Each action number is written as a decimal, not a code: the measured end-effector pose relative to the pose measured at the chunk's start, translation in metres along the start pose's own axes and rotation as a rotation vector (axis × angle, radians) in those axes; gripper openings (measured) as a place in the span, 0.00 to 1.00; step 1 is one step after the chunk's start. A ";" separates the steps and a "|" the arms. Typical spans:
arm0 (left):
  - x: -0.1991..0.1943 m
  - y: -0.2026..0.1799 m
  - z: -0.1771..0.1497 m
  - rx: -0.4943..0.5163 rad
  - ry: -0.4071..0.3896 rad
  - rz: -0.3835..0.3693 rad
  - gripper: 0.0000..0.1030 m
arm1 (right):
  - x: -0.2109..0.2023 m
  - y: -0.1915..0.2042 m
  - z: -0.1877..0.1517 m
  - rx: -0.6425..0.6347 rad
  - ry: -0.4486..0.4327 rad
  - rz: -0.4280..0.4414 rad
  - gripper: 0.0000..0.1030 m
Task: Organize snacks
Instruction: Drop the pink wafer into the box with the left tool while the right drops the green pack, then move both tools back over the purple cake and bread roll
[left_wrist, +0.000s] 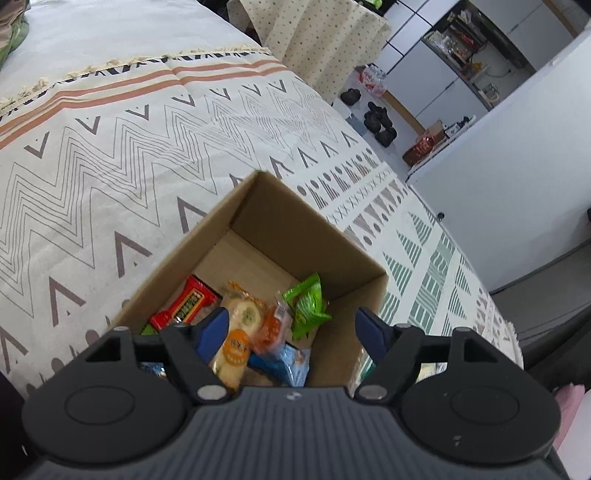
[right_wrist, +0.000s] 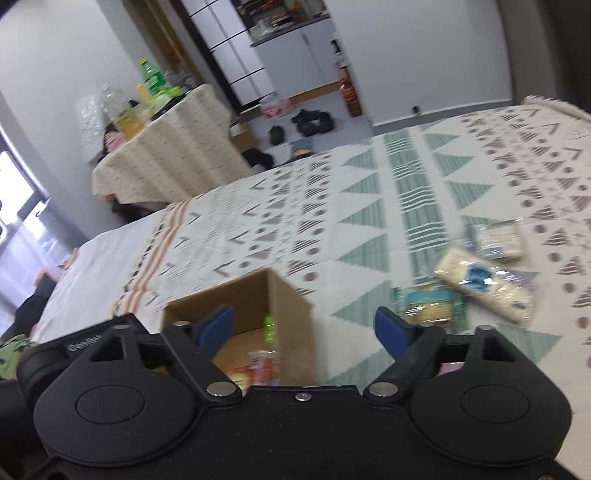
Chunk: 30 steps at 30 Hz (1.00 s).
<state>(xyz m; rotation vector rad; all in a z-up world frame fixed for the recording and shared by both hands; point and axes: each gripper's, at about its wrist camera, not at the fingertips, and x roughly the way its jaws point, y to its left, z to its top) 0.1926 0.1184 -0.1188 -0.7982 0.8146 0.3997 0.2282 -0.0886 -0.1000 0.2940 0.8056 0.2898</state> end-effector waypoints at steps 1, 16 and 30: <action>0.001 -0.002 -0.002 0.005 0.010 0.000 0.74 | -0.003 -0.004 0.000 0.002 -0.001 -0.009 0.85; -0.010 -0.058 -0.041 0.215 0.025 -0.102 0.81 | -0.037 -0.069 -0.005 0.060 -0.022 -0.092 0.99; 0.004 -0.094 -0.084 0.350 0.081 -0.161 0.81 | -0.058 -0.121 -0.002 0.043 -0.043 -0.111 1.00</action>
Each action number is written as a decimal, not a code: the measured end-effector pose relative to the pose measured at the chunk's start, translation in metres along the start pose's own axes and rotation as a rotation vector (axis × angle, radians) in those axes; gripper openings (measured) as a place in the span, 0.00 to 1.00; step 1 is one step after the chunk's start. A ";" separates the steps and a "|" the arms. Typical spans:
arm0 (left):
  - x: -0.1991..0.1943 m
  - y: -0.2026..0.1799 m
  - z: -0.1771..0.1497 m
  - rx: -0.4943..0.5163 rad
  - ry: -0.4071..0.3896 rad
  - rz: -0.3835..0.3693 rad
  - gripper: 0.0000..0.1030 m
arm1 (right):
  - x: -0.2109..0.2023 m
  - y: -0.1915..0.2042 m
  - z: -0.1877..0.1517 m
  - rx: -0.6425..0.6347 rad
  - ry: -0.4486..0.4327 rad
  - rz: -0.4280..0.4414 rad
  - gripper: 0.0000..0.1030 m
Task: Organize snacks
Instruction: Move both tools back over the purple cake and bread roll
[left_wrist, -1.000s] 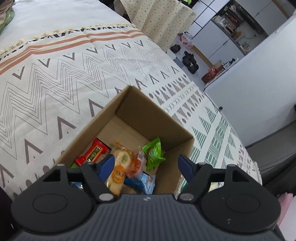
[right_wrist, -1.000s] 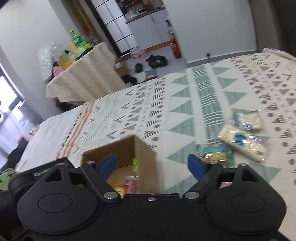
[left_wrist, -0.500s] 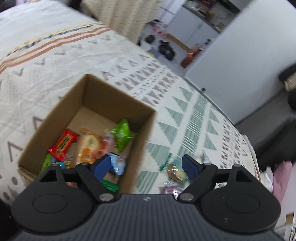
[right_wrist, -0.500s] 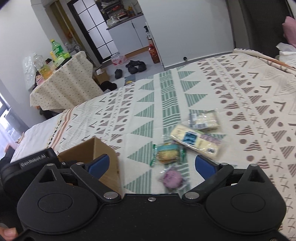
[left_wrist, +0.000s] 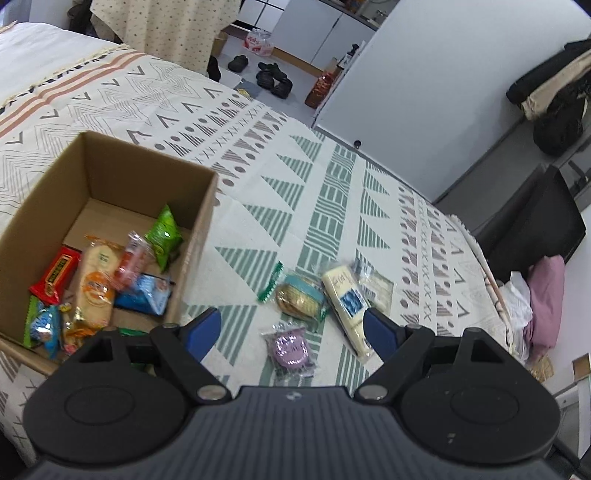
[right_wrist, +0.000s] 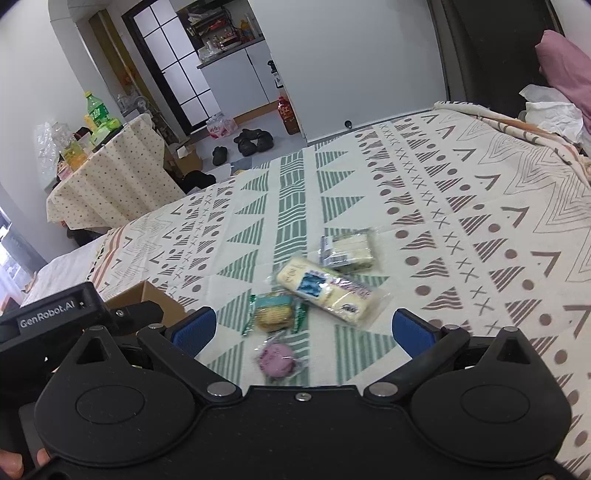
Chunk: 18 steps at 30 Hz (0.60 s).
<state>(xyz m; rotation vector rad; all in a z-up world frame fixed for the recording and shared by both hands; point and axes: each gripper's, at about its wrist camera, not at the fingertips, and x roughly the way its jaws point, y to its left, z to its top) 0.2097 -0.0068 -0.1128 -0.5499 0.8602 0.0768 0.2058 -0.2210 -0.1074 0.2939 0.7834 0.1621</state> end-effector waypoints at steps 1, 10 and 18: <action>0.002 -0.002 -0.002 0.005 0.004 0.003 0.81 | 0.000 -0.003 0.000 -0.005 -0.001 0.003 1.00; 0.024 -0.019 -0.018 0.042 0.041 0.009 0.81 | 0.007 -0.026 -0.002 -0.050 0.003 0.046 0.99; 0.049 -0.022 -0.029 0.044 0.084 0.036 0.78 | 0.021 -0.048 -0.008 -0.052 -0.011 0.068 0.99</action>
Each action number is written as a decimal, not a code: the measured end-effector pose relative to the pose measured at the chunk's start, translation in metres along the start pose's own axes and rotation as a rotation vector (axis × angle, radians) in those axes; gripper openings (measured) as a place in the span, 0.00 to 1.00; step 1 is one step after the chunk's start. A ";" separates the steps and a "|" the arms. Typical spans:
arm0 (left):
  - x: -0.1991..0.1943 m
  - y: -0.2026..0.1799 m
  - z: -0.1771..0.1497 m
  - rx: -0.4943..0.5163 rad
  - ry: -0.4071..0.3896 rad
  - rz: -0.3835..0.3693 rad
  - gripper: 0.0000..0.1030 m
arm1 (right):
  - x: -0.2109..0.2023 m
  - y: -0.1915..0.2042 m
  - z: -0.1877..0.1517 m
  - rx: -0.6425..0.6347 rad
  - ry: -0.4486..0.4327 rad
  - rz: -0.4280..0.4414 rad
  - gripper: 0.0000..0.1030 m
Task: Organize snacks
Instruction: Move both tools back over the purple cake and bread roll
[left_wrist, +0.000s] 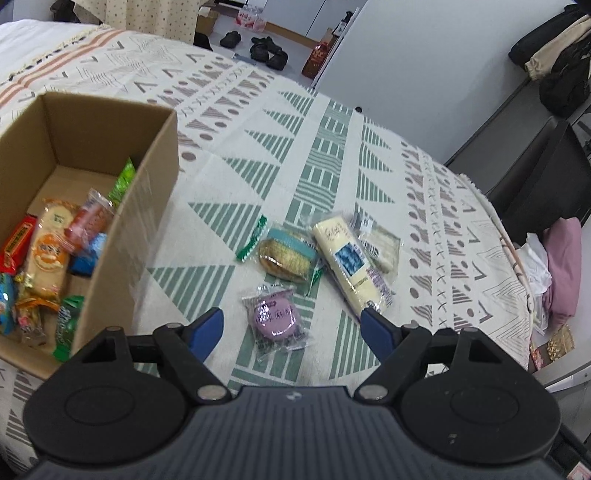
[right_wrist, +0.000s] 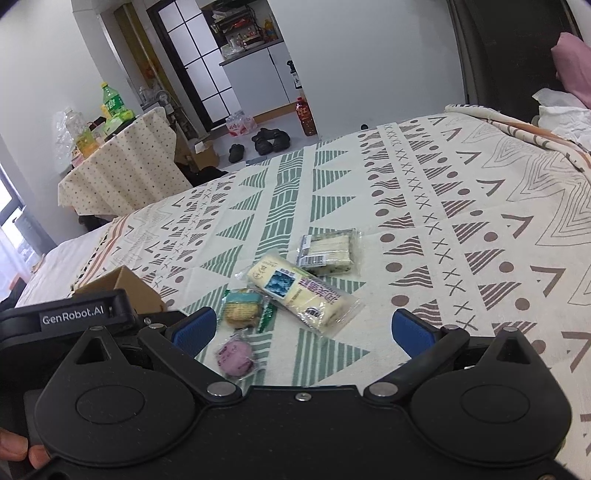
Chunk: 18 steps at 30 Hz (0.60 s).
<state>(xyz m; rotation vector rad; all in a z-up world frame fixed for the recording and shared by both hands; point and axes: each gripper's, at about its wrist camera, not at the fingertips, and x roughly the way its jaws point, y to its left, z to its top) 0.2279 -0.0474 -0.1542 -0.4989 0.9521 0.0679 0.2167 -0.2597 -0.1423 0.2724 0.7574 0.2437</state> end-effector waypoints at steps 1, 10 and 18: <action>0.003 -0.001 -0.001 0.000 0.006 0.001 0.77 | 0.002 -0.003 -0.001 0.006 0.000 0.003 0.99; 0.026 -0.003 -0.001 -0.038 0.035 0.036 0.63 | 0.027 -0.016 0.000 0.011 0.008 0.037 0.94; 0.047 -0.007 0.002 -0.064 0.063 0.082 0.58 | 0.052 -0.025 0.008 0.013 0.015 0.082 0.86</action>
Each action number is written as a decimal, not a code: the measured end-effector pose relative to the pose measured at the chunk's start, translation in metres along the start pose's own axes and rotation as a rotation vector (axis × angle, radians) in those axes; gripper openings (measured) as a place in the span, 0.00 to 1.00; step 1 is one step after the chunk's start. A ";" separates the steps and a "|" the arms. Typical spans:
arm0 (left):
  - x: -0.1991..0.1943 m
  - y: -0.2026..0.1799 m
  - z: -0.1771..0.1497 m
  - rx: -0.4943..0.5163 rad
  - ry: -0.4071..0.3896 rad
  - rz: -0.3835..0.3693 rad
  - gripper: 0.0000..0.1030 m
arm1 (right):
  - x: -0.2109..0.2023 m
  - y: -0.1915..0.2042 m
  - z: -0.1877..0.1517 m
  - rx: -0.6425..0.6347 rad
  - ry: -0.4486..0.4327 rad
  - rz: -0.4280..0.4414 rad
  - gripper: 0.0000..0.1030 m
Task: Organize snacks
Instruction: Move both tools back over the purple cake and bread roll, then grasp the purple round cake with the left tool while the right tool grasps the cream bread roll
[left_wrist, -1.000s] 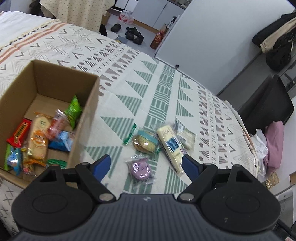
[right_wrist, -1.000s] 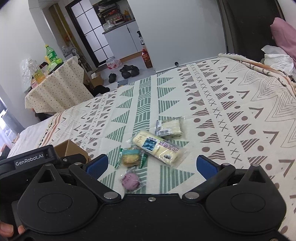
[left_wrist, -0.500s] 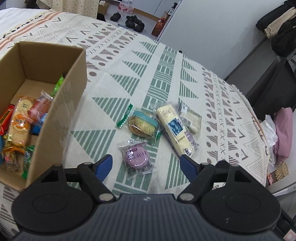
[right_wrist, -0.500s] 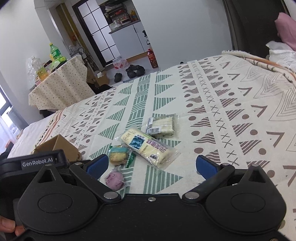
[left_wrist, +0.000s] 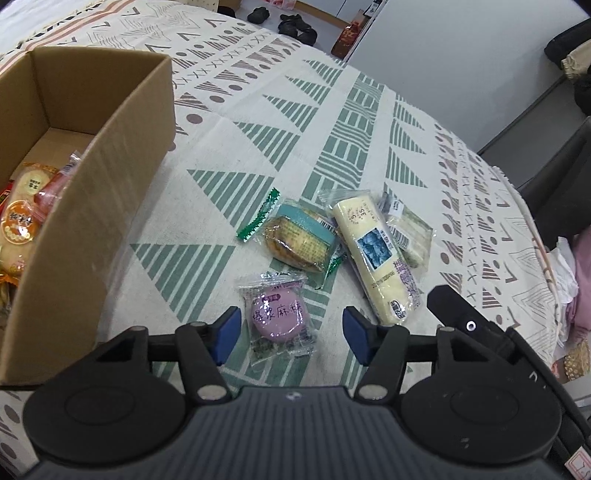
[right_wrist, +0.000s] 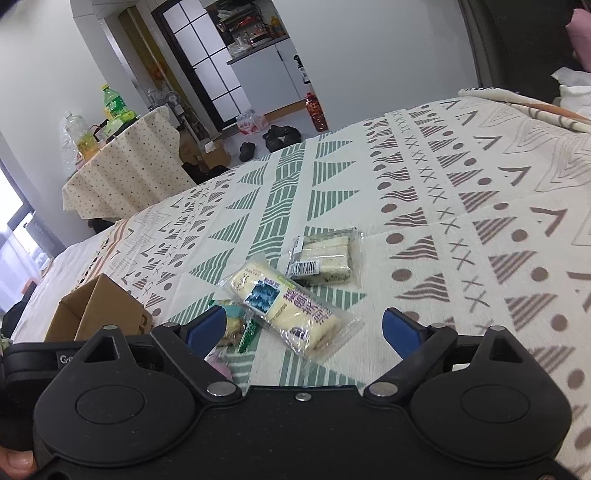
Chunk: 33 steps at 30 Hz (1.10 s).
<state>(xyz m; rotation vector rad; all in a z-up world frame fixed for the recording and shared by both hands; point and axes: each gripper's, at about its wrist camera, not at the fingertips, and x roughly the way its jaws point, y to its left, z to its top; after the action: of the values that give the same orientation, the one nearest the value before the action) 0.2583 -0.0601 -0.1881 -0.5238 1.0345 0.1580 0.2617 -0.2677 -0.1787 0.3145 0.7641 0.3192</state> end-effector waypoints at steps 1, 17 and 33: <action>0.003 -0.001 0.000 0.000 0.002 0.007 0.58 | 0.003 -0.001 0.000 0.006 0.003 0.013 0.85; 0.029 0.002 0.003 -0.028 0.006 0.079 0.39 | 0.042 -0.002 0.002 -0.035 0.016 0.112 0.78; 0.014 0.014 0.001 -0.049 0.017 0.073 0.32 | 0.041 0.013 -0.014 -0.150 0.110 0.016 0.27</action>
<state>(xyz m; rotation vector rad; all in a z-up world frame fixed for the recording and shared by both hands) 0.2613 -0.0492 -0.2041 -0.5331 1.0695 0.2444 0.2777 -0.2374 -0.2086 0.1625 0.8410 0.4095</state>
